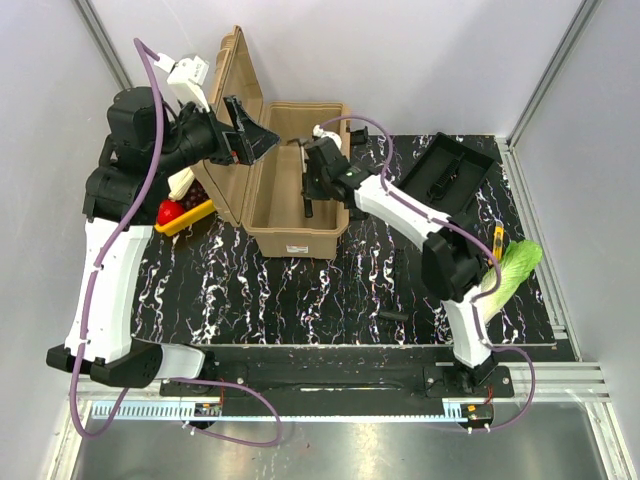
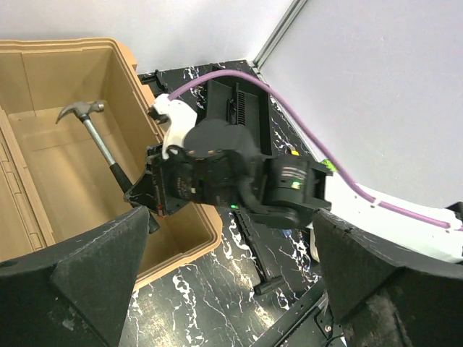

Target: Pack the tool kit

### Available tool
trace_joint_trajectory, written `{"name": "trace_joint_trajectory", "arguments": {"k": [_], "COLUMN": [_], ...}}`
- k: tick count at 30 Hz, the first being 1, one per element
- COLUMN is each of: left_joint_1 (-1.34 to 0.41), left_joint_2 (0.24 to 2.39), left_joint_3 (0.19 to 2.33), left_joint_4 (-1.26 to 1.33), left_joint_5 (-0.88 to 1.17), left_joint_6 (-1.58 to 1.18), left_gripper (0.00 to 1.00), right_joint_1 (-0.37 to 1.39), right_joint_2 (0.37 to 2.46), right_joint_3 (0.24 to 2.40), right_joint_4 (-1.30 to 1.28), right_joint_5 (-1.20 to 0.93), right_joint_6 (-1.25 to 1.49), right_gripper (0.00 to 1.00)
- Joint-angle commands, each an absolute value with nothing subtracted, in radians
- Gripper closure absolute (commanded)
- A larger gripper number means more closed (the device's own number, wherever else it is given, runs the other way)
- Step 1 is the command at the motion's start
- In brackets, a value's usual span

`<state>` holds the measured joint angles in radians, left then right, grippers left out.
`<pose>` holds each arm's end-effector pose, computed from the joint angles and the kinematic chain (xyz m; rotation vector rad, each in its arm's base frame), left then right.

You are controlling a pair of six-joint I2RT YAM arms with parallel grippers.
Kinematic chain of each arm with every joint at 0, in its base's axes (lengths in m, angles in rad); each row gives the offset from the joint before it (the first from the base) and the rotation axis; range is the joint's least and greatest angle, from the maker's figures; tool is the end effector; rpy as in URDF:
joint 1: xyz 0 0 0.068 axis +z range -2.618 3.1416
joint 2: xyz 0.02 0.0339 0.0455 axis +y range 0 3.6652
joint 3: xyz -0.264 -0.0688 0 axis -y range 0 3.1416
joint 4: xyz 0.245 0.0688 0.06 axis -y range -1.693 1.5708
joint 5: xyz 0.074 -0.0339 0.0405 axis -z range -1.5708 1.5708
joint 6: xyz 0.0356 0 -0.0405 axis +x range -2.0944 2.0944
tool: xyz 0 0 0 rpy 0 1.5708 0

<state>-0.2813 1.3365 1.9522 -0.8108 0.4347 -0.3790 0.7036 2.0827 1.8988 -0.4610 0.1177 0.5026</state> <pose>0.2152 -0.0778 0.5402 0.2382 1.8130 -0.8551 0.3752 0.3129 0.2921 -0.1608 2.2580 0.5308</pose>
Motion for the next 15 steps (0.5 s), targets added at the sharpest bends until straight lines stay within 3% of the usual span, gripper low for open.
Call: {"name": "trace_joint_trajectory", "arguments": {"k": [1,15], "left_joint_1": [-0.284,-0.285], "left_joint_2": [1.319,1.336], "left_joint_3": [1.944,1.942], "left_joint_4": [-0.758,-0.772], "left_joint_5": [0.456,0.439], "left_joint_6": [-0.387,-0.368], "left_gripper": [0.01,0.01], "right_joint_1": [0.698,0.698], "right_joint_2": [2.14,2.419], "right_joint_3": [2.026,2.344], "right_joint_4": [-0.518,-0.768], "right_joint_5": [0.265,0.408], "right_joint_6": [0.52,0.5], "right_gripper": [1.0,1.0]}}
